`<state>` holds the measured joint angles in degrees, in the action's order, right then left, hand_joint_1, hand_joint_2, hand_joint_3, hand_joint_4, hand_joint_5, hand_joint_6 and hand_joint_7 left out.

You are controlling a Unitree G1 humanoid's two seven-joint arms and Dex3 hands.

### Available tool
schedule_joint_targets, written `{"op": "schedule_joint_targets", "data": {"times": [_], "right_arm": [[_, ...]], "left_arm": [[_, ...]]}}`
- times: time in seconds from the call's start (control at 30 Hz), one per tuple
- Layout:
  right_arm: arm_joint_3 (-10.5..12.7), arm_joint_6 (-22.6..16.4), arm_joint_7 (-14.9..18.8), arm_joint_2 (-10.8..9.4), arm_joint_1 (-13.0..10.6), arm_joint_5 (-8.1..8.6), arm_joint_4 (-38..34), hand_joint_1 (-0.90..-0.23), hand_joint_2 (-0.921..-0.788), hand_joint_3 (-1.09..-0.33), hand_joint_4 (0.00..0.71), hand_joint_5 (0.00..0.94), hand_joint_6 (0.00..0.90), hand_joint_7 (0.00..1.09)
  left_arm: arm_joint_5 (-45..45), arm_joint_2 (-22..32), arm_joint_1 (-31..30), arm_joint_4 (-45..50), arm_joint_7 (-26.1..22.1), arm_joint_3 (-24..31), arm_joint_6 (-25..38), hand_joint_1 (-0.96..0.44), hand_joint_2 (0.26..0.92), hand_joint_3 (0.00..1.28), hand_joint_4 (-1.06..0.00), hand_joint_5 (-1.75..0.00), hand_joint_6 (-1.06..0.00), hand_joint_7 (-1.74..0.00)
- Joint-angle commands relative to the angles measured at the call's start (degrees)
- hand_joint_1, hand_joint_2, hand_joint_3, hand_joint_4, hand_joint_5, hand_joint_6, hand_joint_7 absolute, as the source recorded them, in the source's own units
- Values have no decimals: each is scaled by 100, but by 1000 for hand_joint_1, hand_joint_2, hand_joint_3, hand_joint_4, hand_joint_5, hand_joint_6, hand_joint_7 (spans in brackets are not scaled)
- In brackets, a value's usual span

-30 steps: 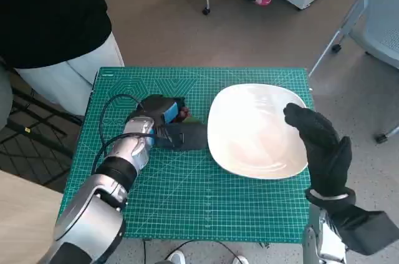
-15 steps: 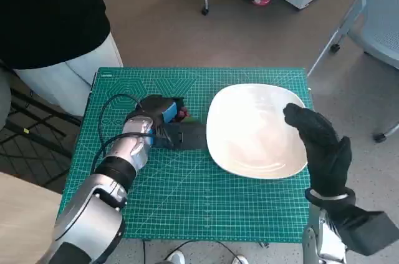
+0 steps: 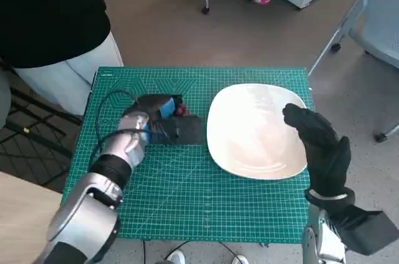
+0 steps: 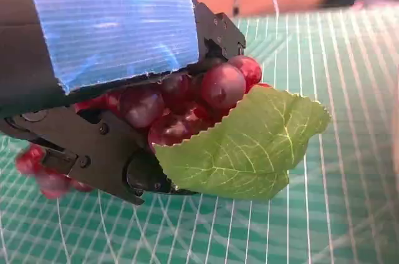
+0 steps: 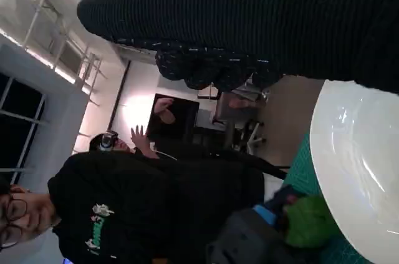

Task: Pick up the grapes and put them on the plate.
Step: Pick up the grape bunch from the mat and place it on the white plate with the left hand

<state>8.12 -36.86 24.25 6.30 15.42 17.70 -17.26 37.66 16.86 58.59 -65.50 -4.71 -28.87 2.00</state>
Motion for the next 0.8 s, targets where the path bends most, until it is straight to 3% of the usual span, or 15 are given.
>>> {"op": "schedule_joint_targets", "data": {"times": [0.03, 0.13, 0.3, 0.43, 0.53, 0.8], "right_arm": [[-19, 96, -35, -31, -17, -24, -54, -613, -921, -875, 525, 6, 173, 511], [-19, 98, -42, -31, 2, -28, -77, -612, -921, -876, 525, 6, 172, 511], [-24, 105, -47, -42, 25, -27, -101, -611, -921, -877, 525, 5, 171, 511], [-25, 108, -33, -49, 44, -10, -117, -609, -921, -877, 525, 5, 168, 510], [-25, 105, -26, -54, 61, -1, -133, -606, -921, -878, 525, 5, 167, 509], [-24, 65, -5, -56, 95, 2, -199, -603, -921, -879, 526, 5, 168, 508]], "left_arm": [[-63, 313, -161, 845, -151, 145, 69, 4, 921, 204, -492, -1519, -553, -1090], [-47, 546, -435, 1713, -295, 264, 225, 3, 921, 212, -482, -1454, -525, -1201], [27, 917, -982, 3221, -514, 479, 487, 4, 921, 211, -472, -1517, -552, -1111], [81, 1112, -1321, 4069, -584, 628, 581, 3, 921, 207, -488, -1421, -528, -1213], [102, 1203, -1542, 4555, -577, 747, 616, 3, 921, 198, -514, -1346, -514, -1274], [114, 1217, -1884, 5229, -598, 940, 781, 3, 921, 166, -565, -1311, -532, -1236]]}}
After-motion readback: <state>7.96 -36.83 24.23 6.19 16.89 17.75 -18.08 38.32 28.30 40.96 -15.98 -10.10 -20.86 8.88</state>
